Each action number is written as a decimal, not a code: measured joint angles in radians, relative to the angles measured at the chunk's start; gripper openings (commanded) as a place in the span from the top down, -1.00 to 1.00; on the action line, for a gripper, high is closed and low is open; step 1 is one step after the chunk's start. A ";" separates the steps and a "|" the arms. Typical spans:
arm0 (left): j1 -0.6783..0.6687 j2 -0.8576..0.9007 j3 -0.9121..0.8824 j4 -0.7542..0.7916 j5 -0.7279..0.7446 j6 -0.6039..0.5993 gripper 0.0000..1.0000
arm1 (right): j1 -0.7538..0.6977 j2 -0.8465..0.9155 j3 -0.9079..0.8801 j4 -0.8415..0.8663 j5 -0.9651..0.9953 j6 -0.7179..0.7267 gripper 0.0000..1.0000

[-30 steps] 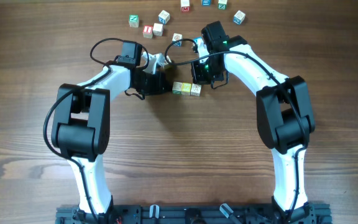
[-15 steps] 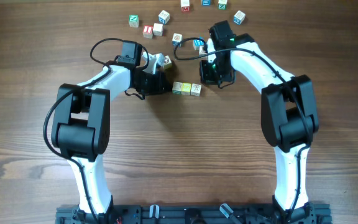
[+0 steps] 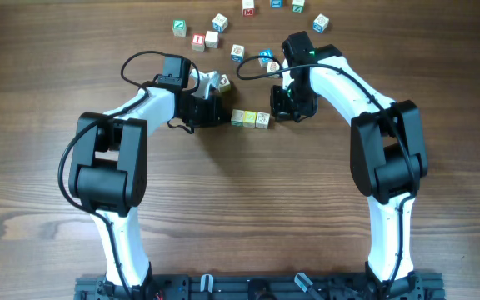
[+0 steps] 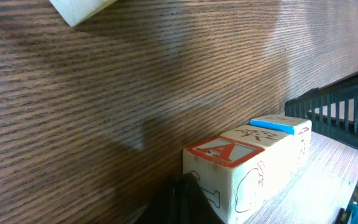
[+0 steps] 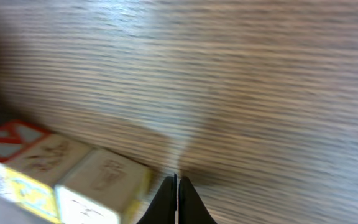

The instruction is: Form a horizontal line

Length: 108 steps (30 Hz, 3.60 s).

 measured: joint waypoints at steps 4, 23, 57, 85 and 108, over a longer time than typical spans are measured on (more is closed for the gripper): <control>0.000 0.000 0.000 0.000 0.000 0.000 0.92 | 0.001 0.000 0.000 0.028 -0.070 -0.004 0.91; -0.006 0.000 0.000 0.000 -0.009 -0.036 0.92 | 0.003 0.000 0.000 0.062 -0.053 -0.046 0.91; 0.080 -0.043 0.018 -0.068 -0.240 -0.303 0.92 | 0.021 -0.060 0.012 0.050 0.034 -0.265 -0.46; -0.039 -0.045 0.017 -0.058 -0.236 -0.285 0.92 | 0.021 -0.126 -0.250 0.372 0.076 -0.104 0.85; -0.041 -0.042 0.006 -0.008 -0.215 -0.285 0.92 | 0.022 -0.126 -0.252 0.342 -0.087 -0.068 0.91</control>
